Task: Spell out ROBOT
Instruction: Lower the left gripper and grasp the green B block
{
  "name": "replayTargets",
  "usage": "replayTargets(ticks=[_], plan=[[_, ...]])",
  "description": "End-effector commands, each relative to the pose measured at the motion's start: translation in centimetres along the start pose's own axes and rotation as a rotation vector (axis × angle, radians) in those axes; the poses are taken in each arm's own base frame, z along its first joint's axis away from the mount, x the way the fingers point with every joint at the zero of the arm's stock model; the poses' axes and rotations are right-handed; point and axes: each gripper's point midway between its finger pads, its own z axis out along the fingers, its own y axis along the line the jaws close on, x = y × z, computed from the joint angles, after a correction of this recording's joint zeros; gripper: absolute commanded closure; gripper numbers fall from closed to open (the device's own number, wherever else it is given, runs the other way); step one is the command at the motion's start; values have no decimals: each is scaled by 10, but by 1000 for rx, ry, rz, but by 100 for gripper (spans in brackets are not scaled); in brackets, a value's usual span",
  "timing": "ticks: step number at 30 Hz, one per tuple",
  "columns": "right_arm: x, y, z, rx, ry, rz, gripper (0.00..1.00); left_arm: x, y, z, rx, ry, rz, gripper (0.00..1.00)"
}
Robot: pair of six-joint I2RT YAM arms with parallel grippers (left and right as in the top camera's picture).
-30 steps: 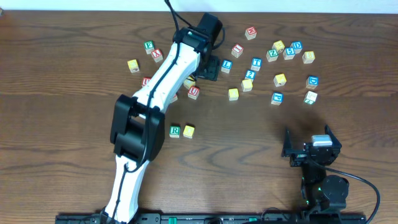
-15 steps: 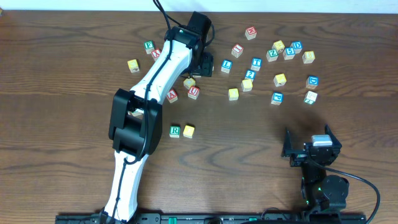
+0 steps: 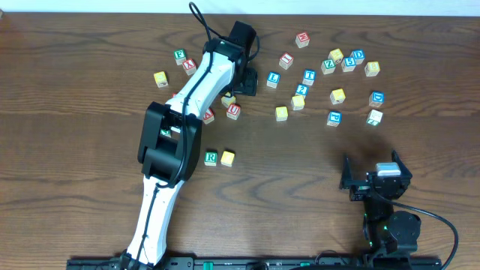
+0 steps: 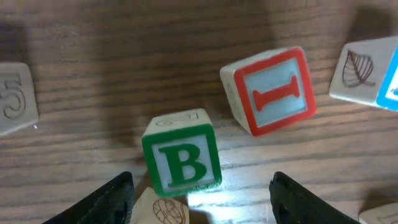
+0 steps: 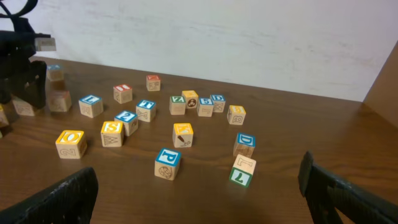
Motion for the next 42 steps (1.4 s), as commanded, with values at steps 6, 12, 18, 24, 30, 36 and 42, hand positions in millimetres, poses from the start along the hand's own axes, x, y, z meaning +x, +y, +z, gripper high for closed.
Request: replayTargets(ticks=[6,12,18,24,30,36,42], plan=[[1,1,0,-4,4,-10,1,-19,7,-4,-43,-68,22,33],[1,1,0,-4,3,-11,1,-23,15,-2,-44,-79,8,39],[1,1,0,-4,4,-10,1,-20,21,9,-52,-59,3,39],[1,1,0,-4,4,-11,1,-18,21,20,-54,-51,3,39],[1,1,0,-4,4,-10,1,-22,21,20,-50,-65,4,39],[1,1,0,-4,3,-11,1,-23,20,20,-49,-69,8,43],[1,1,0,-4,4,-10,1,-22,20,20,-49,-67,8,60]])
